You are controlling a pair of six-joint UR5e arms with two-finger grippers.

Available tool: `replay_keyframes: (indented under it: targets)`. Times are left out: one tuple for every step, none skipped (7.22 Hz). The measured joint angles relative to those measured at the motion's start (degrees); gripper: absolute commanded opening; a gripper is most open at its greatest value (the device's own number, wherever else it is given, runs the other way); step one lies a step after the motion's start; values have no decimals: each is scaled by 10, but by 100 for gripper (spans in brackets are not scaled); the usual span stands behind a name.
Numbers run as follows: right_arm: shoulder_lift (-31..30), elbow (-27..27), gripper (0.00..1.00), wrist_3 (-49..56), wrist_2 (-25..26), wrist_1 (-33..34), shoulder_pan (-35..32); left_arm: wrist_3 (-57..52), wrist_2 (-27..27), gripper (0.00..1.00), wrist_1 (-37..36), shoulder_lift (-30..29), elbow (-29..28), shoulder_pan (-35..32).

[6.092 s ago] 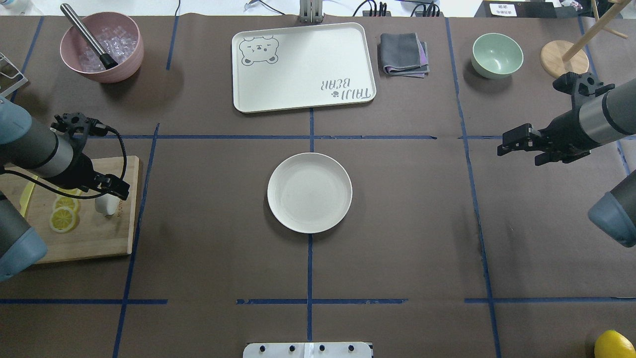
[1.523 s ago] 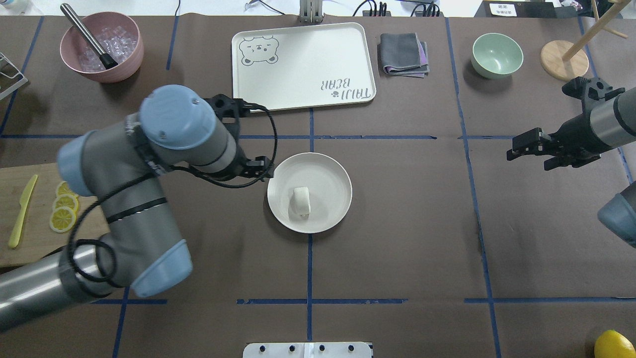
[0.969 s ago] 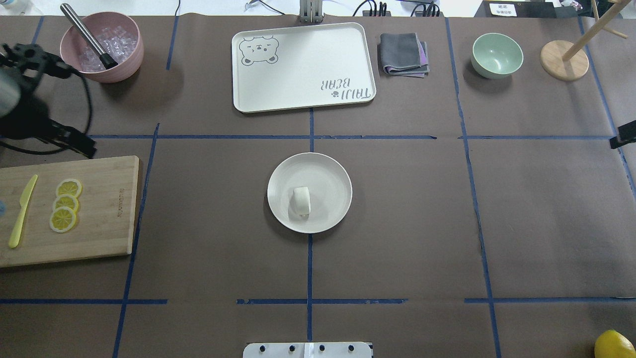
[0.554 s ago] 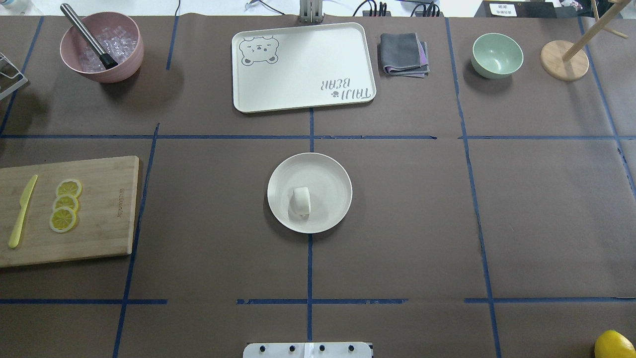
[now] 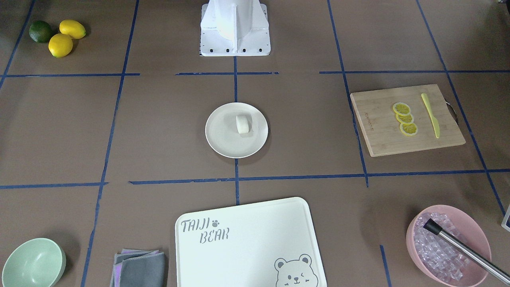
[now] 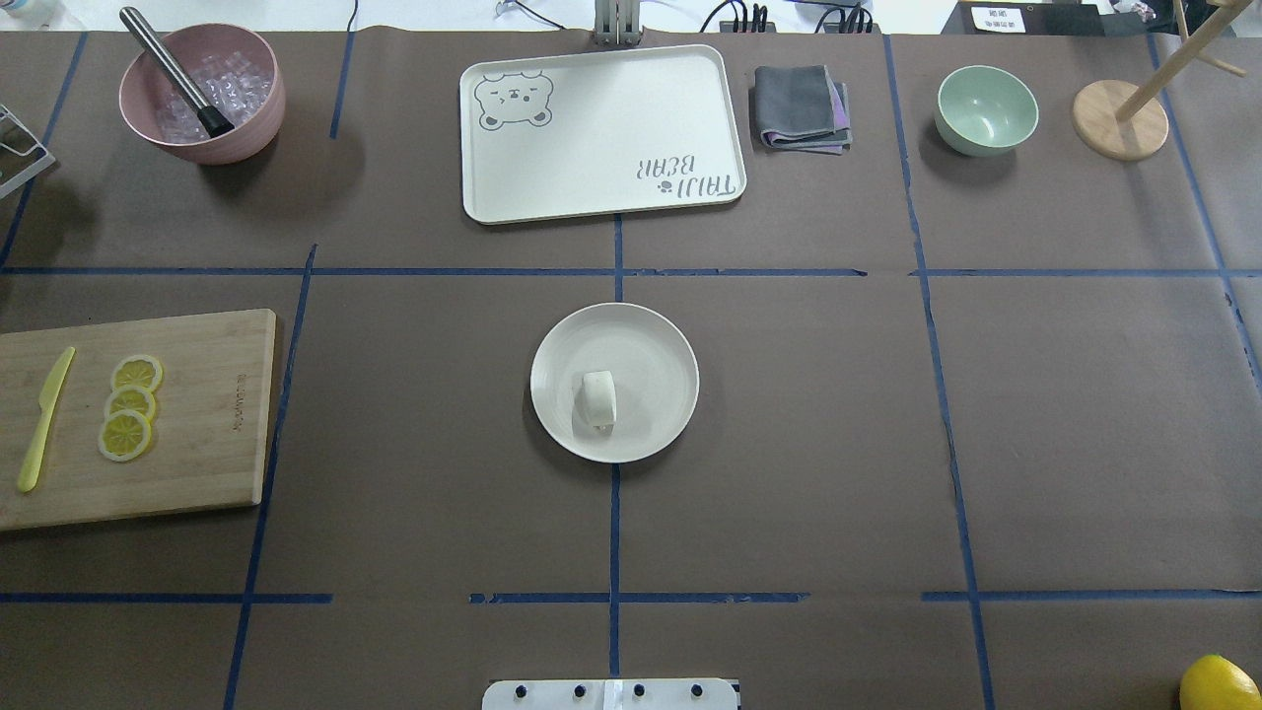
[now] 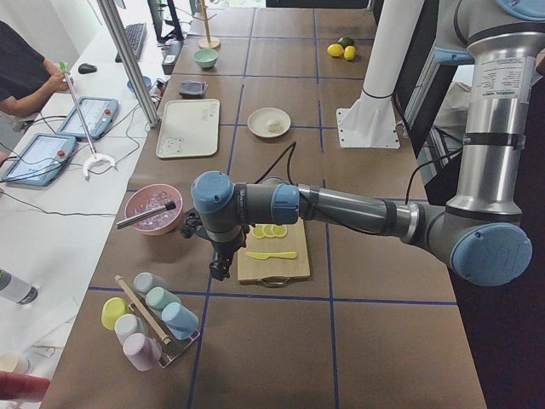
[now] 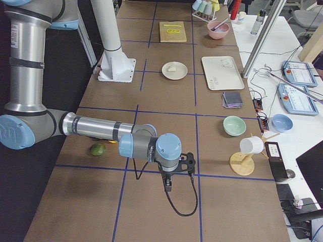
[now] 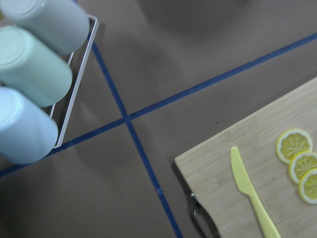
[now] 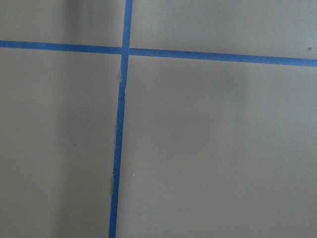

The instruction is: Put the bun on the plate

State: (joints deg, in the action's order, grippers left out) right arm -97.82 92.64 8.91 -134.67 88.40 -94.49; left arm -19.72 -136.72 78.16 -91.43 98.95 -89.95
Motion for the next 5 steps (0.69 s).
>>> replay_keyframes:
  targets:
    - [2,-4,100,-2,0,0,6,29,-2,100,-9,8,12,-1]
    - [6,-3,100,-3,-2,0,15,48,-3,100,-2,22,20,-1]
    - [12,0,100,-4,-5,2,20,58,-5,100,11,30,23,-1]
    - [19,2,100,-4,-6,3,24,63,-8,100,19,36,26,-1]
    - [23,2,100,-4,-7,2,30,64,-11,100,29,48,31,-1]
